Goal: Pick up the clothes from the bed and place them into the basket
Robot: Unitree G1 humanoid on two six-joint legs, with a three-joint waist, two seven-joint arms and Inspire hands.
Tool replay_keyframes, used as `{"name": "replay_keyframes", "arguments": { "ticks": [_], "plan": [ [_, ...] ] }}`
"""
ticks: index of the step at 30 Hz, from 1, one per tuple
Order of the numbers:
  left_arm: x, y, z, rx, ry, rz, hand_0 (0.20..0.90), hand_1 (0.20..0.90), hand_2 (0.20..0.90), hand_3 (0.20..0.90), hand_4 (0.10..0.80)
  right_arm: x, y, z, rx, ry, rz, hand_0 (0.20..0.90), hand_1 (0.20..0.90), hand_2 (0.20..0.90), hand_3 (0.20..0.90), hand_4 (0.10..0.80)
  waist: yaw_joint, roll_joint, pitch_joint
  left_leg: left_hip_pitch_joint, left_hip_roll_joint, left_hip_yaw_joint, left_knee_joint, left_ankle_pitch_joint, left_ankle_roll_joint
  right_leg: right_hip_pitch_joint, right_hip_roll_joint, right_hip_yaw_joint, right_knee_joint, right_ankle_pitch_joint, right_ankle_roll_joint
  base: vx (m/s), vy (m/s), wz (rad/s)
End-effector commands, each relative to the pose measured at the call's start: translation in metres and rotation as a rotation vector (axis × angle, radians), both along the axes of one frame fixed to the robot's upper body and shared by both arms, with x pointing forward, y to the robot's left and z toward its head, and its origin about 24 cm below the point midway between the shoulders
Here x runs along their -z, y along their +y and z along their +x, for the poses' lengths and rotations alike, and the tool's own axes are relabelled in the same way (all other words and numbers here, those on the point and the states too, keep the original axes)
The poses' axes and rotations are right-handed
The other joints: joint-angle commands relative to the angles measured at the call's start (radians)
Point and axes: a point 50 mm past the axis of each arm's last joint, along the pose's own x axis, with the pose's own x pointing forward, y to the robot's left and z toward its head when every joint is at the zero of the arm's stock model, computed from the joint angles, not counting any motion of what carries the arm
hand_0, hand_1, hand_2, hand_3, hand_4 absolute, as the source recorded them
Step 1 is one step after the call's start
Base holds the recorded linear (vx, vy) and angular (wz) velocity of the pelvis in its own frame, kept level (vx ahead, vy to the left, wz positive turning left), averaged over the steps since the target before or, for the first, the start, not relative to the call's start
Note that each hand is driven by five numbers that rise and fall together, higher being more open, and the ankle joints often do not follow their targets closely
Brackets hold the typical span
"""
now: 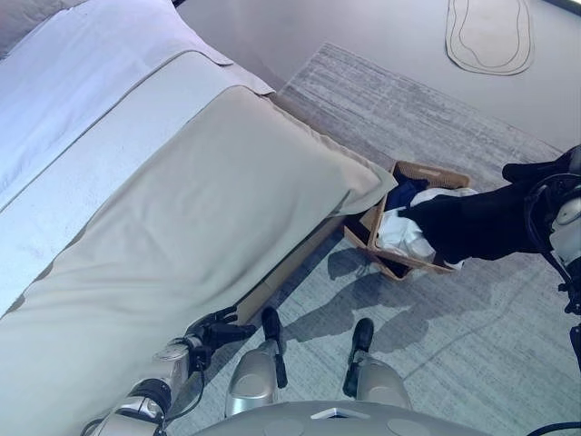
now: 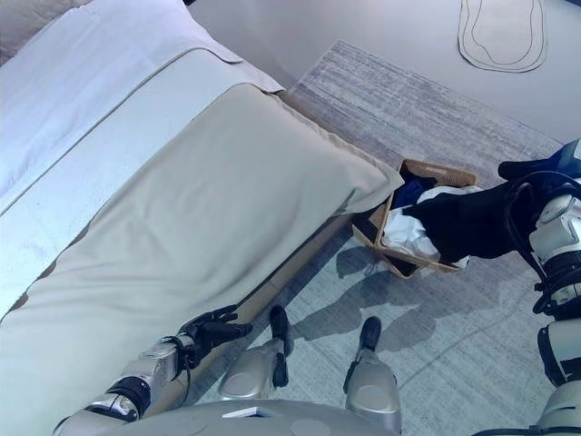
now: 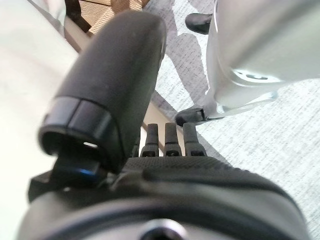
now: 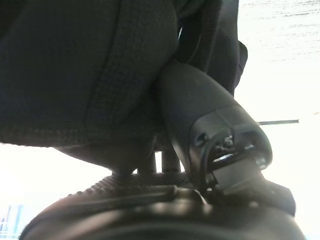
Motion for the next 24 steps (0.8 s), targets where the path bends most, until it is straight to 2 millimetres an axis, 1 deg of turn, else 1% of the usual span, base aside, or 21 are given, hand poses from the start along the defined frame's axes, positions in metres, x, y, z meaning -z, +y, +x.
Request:
{"name": "replay_keyframes", "arguments": {
  "ticks": [1,3,6,10,13,18,20,21,22,24],
  "plan": [
    [-0.007,0.017,0.0,0.064,-0.027,0.052,0.9,0.9,0.9,0.9,0.8,-0.087,0.004,0.002,-0.024,-0.218,-0.297,0.3,0.3,0.3,0.2,0.1,-0.007,-0.043,-0.025,-0.015,-0.021,-0.061,0.082,-0.137,-0.046,-0.056,0.019,0.003,0.218,-0.217,-0.078,0.0,0.0,0.0],
    [-0.007,0.015,0.001,0.068,-0.035,0.042,0.9,0.9,0.9,0.9,0.8,-0.091,0.007,0.004,-0.038,-0.24,-0.315,0.3,0.3,0.3,0.2,0.1,-0.005,-0.031,-0.012,-0.028,-0.022,-0.066,0.089,-0.135,-0.048,-0.076,0.015,0.004,0.241,-0.228,-0.081,-0.006,-0.01,-0.02],
    [-0.009,0.011,0.005,0.086,-0.062,0.026,0.9,0.9,0.9,0.9,0.8,-0.105,0.013,0.006,-0.058,-0.32,-0.352,0.3,0.3,0.3,0.2,0.1,0.0,-0.011,0.017,-0.056,-0.022,-0.074,0.099,-0.132,-0.049,-0.116,0.008,0.004,0.281,-0.245,-0.088,-0.021,-0.013,-0.02],
    [-0.014,0.004,0.014,0.102,-0.12,0.003,0.9,0.9,0.9,0.9,0.8,-0.136,0.029,0.011,-0.092,-0.488,-0.415,0.3,0.3,0.3,0.2,0.1,0.004,0.014,0.066,-0.125,-0.022,-0.083,0.117,-0.122,-0.046,-0.214,0.004,0.011,0.347,-0.26,-0.096,-0.069,-0.012,-0.01],
    [-0.019,0.0,0.018,0.106,-0.169,-0.022,0.9,0.9,0.9,0.9,0.8,-0.154,0.036,0.012,-0.08,-0.551,-0.439,0.3,0.3,0.3,0.2,0.1,0.007,0.032,0.102,-0.183,-0.024,-0.087,0.127,-0.11,-0.043,-0.296,0.004,0.021,0.393,-0.263,-0.099,-0.078,0.02,-0.02],
    [-0.026,-0.002,0.024,0.098,-0.223,-0.044,0.9,0.9,0.9,0.9,0.8,-0.163,0.04,0.016,-0.037,-0.533,-0.405,0.3,0.3,0.3,0.2,0.1,0.016,0.046,0.136,-0.26,-0.033,-0.101,0.141,-0.098,-0.033,-0.399,0.008,0.038,0.464,-0.274,-0.101,-0.062,0.025,0.07],
    [-0.029,-0.003,0.028,0.064,-0.248,-0.076,0.9,0.9,0.9,0.9,0.8,-0.164,0.043,0.019,-0.034,-0.54,-0.394,0.3,0.3,0.3,0.2,0.1,0.024,0.05,0.158,-0.302,-0.037,-0.114,0.16,-0.097,-0.025,-0.447,0.001,0.039,0.51,-0.285,-0.105,-0.048,0.043,0.07],
    [-0.031,-0.004,0.03,0.045,-0.262,-0.096,0.9,0.9,0.9,0.9,0.8,-0.165,0.046,0.021,-0.028,-0.55,-0.389,0.3,0.3,0.3,0.2,0.1,0.032,0.051,0.179,-0.337,-0.044,-0.123,0.178,-0.099,-0.017,-0.491,-0.009,0.041,0.55,-0.29,-0.107,-0.046,0.038,0.01],
    [-0.031,-0.004,0.031,0.045,-0.263,-0.096,0.9,0.9,0.9,0.9,0.8,-0.165,0.047,0.021,-0.028,-0.553,-0.388,0.3,0.3,0.3,0.2,0.1,0.033,0.051,0.181,-0.343,-0.045,-0.124,0.181,-0.1,-0.016,-0.498,-0.01,0.041,0.555,-0.291,-0.107,-0.038,0.024,-0.05],
    [-0.034,-0.003,0.034,0.028,-0.278,-0.095,0.9,0.9,0.9,0.9,0.8,-0.168,0.05,0.023,-0.018,-0.565,-0.371,0.3,0.3,0.3,0.2,0.1,0.04,0.053,0.207,-0.401,-0.051,-0.135,0.213,-0.1,-0.011,-0.546,-0.017,0.046,0.587,-0.289,-0.109,-0.04,0.004,-0.04]
  ]
}}
